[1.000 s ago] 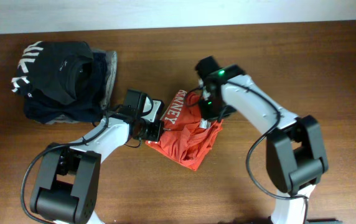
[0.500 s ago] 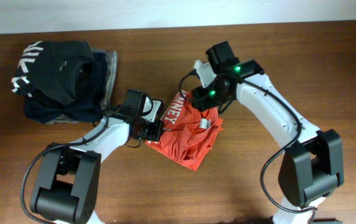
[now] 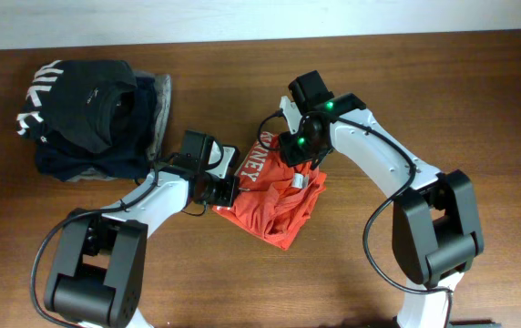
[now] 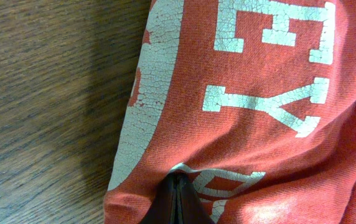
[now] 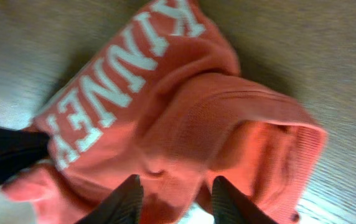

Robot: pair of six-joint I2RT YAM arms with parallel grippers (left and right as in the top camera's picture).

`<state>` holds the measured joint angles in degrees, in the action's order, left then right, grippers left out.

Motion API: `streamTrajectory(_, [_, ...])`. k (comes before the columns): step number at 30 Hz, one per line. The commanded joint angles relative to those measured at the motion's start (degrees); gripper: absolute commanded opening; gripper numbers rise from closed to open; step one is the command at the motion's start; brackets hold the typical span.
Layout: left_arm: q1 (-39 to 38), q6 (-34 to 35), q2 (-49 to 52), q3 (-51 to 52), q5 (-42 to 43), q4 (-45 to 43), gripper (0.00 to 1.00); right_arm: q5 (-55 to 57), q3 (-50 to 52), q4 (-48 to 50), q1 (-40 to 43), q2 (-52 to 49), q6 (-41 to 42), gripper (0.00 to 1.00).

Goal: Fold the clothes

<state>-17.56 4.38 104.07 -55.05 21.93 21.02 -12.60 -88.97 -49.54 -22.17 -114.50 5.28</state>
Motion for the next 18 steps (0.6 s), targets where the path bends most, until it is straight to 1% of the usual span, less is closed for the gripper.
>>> streamTrajectory(1, [0.1,0.8,3.2,0.9,-2.6,0.7,0.01,3.8,0.2,-0.1,0.2,0.0,1.5,0.42])
streamTrajectory(5, [0.1,0.8,3.2,0.9,-2.6,0.7,0.01,1.4,0.3,1.3,0.1,-0.3,1.4,0.40])
streamTrajectory(8, [0.1,0.8,3.2,0.9,-2.6,0.7,0.01,-0.7,0.3,2.8,0.0,-0.3,0.8,0.24])
streamTrajectory(9, [0.1,0.8,3.2,0.9,-2.6,0.7,0.01,-0.7,0.3,3.1,0.1,-0.3,0.8,0.16])
streamTrajectory(11, [0.1,0.8,3.2,0.9,-2.6,0.7,0.01,-0.5,0.3,2.9,0.4,-0.3,0.8,0.04])
streamTrajectory(15, [0.1,0.8,3.2,0.9,-2.6,0.9,0.01,5.2,0.3,-1.9,2.9,0.1,1.2,0.04])
streamTrajectory(18, [0.1,0.8,3.2,0.9,-2.6,1.1,0.01,7.3,0.3,-5.4,5.1,0.2,1.2,0.04])
